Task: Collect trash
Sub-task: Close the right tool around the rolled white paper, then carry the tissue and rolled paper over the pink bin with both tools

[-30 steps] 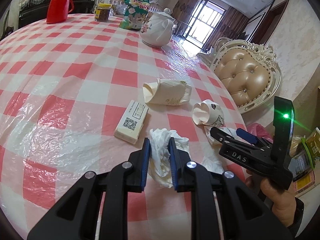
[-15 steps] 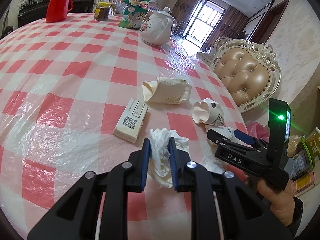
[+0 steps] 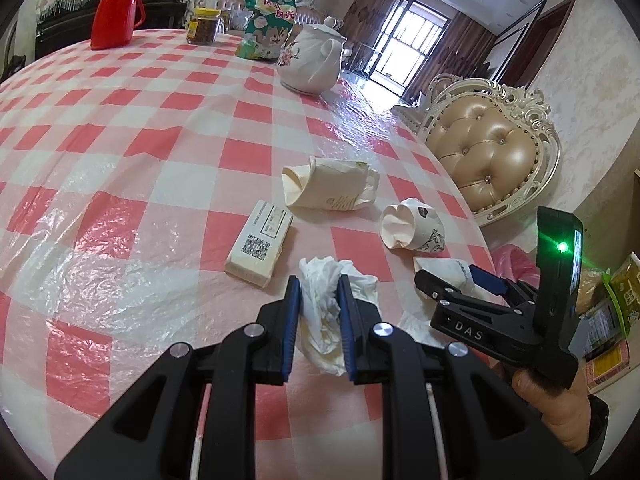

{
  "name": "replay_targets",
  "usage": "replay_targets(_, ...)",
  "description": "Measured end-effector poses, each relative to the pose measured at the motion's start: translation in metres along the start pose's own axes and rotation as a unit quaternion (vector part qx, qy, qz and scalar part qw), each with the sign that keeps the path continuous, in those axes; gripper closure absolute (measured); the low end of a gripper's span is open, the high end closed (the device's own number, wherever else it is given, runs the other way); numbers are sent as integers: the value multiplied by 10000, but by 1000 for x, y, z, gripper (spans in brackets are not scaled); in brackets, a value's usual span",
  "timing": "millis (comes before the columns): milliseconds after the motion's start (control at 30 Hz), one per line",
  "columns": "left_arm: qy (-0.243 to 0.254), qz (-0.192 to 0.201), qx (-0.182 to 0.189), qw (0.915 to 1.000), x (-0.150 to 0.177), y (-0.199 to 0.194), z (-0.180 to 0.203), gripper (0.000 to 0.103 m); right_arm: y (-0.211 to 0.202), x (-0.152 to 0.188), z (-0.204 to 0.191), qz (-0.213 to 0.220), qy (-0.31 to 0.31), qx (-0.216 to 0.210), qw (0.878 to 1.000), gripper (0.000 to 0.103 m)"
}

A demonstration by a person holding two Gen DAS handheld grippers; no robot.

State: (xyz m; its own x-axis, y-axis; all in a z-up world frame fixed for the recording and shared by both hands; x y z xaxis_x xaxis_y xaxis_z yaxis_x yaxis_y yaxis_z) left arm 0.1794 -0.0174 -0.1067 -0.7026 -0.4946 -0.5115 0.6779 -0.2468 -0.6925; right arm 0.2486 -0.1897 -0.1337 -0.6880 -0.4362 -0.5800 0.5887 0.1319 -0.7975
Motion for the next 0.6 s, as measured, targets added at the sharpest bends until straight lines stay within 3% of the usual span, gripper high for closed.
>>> replay_targets(600,152,114,-4,9998,0,-11,16,84,-43,7,24,464,191,29,9987,28)
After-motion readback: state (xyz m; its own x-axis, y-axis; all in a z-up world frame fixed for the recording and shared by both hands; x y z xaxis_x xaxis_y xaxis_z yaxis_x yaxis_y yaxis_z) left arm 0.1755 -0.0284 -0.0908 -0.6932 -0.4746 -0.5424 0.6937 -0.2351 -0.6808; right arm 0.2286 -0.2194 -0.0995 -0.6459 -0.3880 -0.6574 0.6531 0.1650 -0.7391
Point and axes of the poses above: each gripper's, at about its wrist camera, not at the fingertips, and y roughly the way its jaws point, z to its right, x to its underside, the point moved 8 cm from there along y, roughly the way its jaws point, and after that the axes turned 14 degrees about -y, right-handed, at the moved point
